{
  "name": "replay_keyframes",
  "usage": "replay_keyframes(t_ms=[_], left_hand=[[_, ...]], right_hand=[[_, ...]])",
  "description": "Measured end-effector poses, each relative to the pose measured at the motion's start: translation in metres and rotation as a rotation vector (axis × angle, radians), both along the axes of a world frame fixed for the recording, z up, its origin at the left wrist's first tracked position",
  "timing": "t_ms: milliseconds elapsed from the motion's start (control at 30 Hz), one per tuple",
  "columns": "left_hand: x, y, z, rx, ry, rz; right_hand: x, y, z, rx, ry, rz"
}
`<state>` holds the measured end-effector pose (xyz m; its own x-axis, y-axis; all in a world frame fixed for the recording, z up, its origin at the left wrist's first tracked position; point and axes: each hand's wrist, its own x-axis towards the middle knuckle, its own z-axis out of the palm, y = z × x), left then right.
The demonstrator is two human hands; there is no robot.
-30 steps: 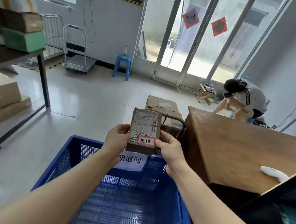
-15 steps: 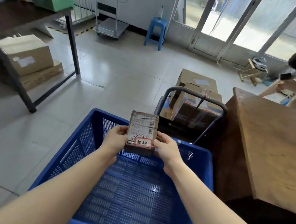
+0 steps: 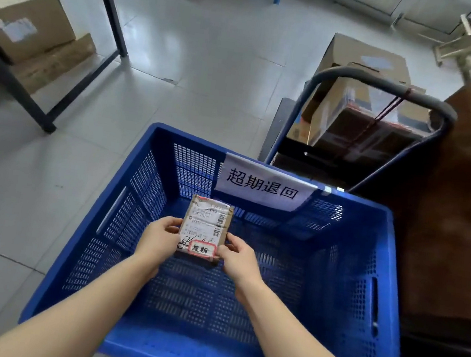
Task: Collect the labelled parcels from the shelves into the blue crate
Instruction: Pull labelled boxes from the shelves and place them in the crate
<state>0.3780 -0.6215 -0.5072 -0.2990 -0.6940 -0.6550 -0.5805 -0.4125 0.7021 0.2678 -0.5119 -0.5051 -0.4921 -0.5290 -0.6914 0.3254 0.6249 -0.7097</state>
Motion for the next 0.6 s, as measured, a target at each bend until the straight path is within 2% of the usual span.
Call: replay_keyframes(t_ms=[367,600], left_hand=[[0.044,-0.021,-0.175,0.173,-0.110,0.012],[0.065,-0.023,-0.253,0.209,-0.225,-0.094]], right_hand=[[0.046,-0.023,-0.168,0.174,-0.109,0.030],[0.072,-0.022,-0.260,0.283,-0.199,0.036]])
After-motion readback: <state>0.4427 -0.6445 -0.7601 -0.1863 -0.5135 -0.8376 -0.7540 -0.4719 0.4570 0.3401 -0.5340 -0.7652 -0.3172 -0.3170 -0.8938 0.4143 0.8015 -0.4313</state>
